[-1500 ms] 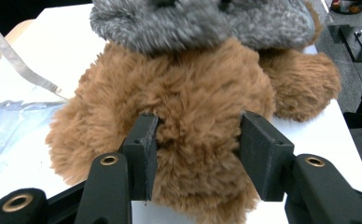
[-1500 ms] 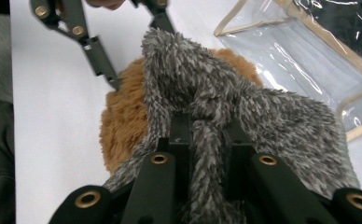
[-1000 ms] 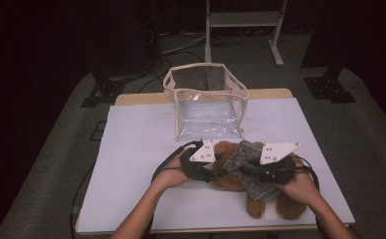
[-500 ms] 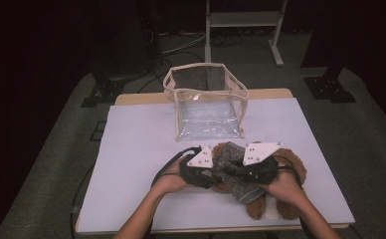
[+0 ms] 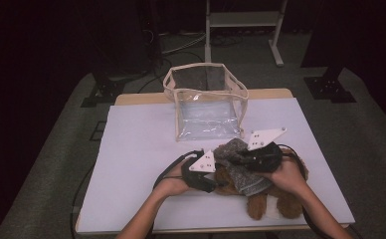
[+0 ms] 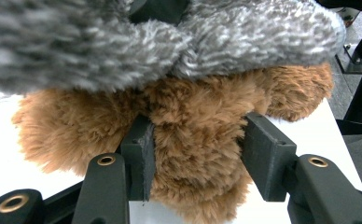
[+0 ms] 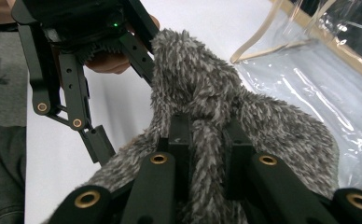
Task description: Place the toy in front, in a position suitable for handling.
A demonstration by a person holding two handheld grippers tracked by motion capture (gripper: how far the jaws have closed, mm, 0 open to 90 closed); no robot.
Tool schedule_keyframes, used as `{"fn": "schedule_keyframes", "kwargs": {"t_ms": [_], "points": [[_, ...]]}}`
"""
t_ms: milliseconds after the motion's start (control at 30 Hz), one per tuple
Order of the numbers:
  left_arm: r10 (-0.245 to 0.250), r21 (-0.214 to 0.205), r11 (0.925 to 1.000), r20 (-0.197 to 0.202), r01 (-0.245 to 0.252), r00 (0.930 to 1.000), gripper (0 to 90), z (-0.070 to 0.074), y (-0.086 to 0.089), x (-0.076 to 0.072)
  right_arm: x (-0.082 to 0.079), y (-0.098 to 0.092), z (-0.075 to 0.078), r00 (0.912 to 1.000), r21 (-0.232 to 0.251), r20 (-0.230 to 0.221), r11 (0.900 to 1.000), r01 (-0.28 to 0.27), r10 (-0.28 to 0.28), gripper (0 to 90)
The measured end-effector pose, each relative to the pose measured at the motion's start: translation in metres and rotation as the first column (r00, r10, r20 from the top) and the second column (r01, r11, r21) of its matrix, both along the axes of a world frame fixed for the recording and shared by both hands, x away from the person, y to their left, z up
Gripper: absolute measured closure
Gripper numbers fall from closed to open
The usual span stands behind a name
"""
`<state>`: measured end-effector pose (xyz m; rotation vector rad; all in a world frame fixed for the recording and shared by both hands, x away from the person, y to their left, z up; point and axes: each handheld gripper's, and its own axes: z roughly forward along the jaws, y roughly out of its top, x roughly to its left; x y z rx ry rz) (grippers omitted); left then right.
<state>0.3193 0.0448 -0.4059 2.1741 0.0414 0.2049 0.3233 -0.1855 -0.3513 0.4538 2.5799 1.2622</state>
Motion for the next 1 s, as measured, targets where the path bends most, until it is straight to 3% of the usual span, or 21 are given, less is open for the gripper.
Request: {"fn": "schedule_keyframes", "kwargs": {"t_ms": [133, 400, 667, 900, 1000], "points": [[-0.001, 0.0, 1.0, 0.006, 0.001, 1.0, 48.3, 0.0, -0.002, -0.001, 0.004, -0.007, 0.002, 0.9994, 0.005, -0.031, 0.9998, 0.018, -0.018, 77.2], [-0.008, 0.007, 0.9999, 0.008, 0.008, 0.9999, 48.3, 0.0, 0.0, 0.0, 0.019, 0.013, 0.003, 0.9995, -0.035, -0.029, 0.9993, 0.009, -0.01, 77.0], [-0.015, 0.0, 0.9999, 0.001, 0.015, 0.9999, 49.1, 0.0, -0.001, 0.0, 0.02, -0.013, 0.003, 0.9956, -0.047, -0.075, 0.9975, 0.053, -0.057, 77.0], [-0.019, 0.014, 0.9997, 0.008, 0.019, 0.9998, 48.6, -0.001, -0.001, -0.001, 0.028, 0.012, 0.003, 0.9982, -0.067, -0.056, 0.9976, 0.018, -0.022, 76.9], [-0.023, 0.014, 0.9996, 0.008, 0.023, 0.9997, 48.3, 0.0, 0.004, 0.0, 0.03, 0.011, 0.001, 0.9969, -0.065, -0.073, 0.9976, 0.023, -0.028, 77.0]]}}
